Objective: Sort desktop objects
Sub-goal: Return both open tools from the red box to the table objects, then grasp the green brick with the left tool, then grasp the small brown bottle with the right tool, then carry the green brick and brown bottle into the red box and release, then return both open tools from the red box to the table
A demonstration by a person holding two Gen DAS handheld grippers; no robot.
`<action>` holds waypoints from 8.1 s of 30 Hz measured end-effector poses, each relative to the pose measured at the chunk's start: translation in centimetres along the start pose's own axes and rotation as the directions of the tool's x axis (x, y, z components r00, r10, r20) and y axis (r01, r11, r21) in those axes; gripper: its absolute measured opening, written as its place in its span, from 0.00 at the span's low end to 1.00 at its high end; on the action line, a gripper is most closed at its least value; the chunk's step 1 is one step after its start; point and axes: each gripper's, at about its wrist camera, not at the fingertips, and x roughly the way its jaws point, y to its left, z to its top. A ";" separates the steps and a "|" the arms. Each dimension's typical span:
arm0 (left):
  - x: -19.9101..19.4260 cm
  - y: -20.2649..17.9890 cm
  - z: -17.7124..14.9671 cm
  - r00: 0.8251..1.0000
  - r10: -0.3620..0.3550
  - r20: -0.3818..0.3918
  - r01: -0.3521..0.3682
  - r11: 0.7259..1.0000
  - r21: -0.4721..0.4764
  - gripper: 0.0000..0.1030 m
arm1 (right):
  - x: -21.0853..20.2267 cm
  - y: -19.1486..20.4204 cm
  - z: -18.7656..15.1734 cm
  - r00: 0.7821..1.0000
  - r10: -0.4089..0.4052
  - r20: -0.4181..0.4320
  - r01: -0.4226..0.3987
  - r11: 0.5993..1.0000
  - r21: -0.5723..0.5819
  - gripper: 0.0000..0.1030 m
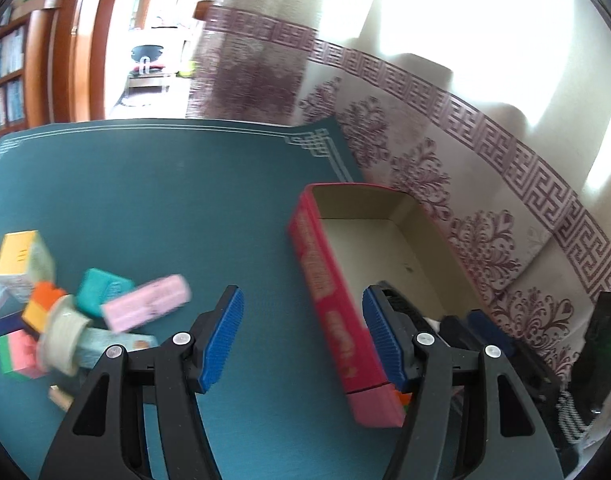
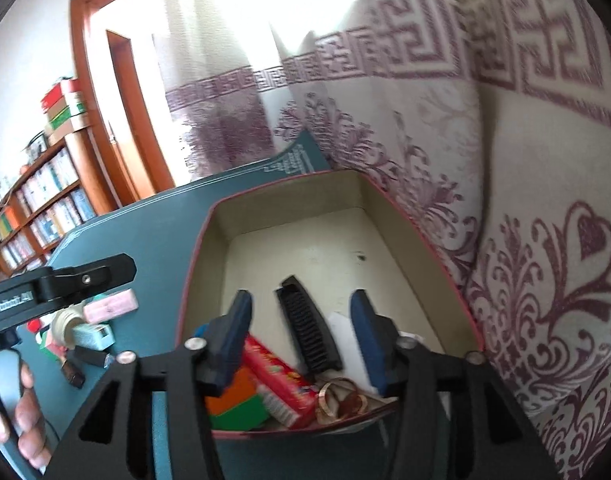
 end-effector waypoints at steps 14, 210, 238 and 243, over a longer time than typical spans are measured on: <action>-3.4 8.3 -1.0 0.998 0.060 0.005 -0.059 0.991 -0.123 0.63 | 3.3 3.9 -0.2 0.970 -0.120 -0.212 0.085 0.982 -0.167 0.66; 0.0 -5.4 -0.7 0.996 -0.038 -0.078 0.052 0.980 0.193 0.62 | -1.8 -2.4 -1.3 0.991 -0.128 0.048 0.123 0.988 0.096 0.82; -4.8 10.8 -2.4 0.981 0.191 -0.035 -0.192 0.980 -0.049 0.62 | -1.8 6.9 -2.5 0.999 0.039 0.021 -0.039 0.999 0.011 0.86; -4.4 12.0 -2.6 0.980 0.195 -0.051 -0.197 0.979 -0.054 0.62 | -1.6 9.5 -3.1 0.998 0.069 -0.004 -0.069 0.997 -0.043 0.86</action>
